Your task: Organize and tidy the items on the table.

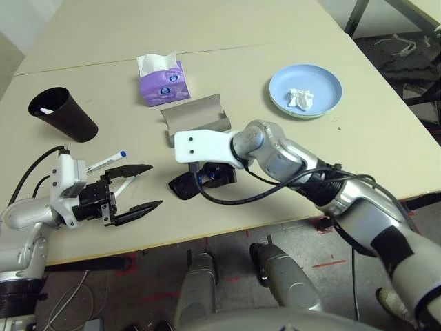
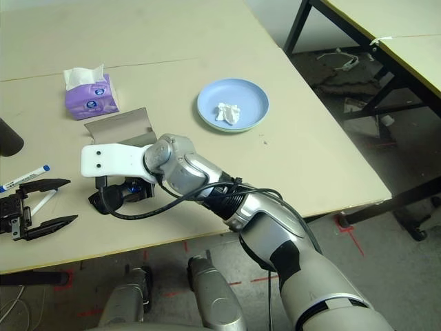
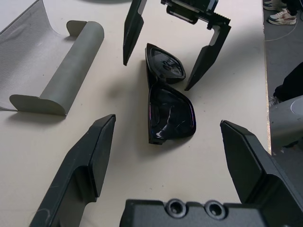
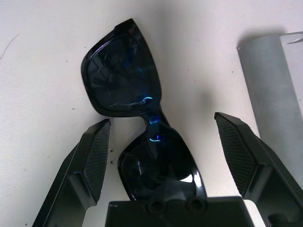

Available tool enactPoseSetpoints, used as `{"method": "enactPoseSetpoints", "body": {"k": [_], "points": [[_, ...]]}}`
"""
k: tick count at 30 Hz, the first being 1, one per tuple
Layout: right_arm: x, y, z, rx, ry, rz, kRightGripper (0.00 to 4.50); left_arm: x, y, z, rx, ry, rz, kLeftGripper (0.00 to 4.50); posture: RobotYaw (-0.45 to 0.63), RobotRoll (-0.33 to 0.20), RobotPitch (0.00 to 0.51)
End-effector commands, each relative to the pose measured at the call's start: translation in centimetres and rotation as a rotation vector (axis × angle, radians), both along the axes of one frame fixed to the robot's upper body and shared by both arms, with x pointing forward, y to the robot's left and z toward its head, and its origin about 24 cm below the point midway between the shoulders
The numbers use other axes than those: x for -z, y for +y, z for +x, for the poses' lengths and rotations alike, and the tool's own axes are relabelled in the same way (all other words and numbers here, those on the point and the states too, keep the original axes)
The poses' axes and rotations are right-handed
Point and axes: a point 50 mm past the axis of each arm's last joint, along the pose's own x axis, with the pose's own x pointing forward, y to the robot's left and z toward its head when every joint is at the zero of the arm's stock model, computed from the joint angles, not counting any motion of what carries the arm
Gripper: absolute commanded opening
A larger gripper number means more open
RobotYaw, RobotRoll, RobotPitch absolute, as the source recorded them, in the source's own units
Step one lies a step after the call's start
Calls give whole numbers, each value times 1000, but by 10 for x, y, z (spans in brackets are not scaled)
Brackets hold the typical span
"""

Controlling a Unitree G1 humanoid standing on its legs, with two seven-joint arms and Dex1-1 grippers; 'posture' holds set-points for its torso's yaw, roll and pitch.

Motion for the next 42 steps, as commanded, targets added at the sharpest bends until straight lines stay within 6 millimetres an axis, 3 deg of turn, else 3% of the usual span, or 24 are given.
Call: {"method": "enactPoseSetpoints", "body": {"k": [1,4,13,19,26,32,38,39,42], "points": [[3,3,-5,-33,9,-1,4097,-1,2,-3,-9,3,3,4500,-138,0,242],[3,2,-6,-39,10,-3,3217,-4,1,-2,-14,-11,-8,4500,-133,0,240],[-7,-1,-5,-40,24,22,26,-26,-4,8,-31,-113,-51,4500,-121,0,230],[-5,-8,0,-21,29,3,26,-28,-3,9,-44,-123,-61,4500,-123,0,230],[-8,-5,-1,-31,23,11,26,-18,2,5,-50,-75,-51,4500,-129,0,233],[-14,2,-6,-56,16,35,1991,-10,6,0,-46,-39,-37,4500,-125,0,234],[1,7,-5,-64,15,12,4219,-8,6,-3,-40,-30,-24,4500,-124,0,237],[3,6,-4,-64,14,7,4486,-8,6,-3,-39,-30,-24,4500,-124,0,237],[7,5,-3,-65,13,-2,4486,-9,5,-4,-37,-32,-23,4500,-113,0,237]]}}
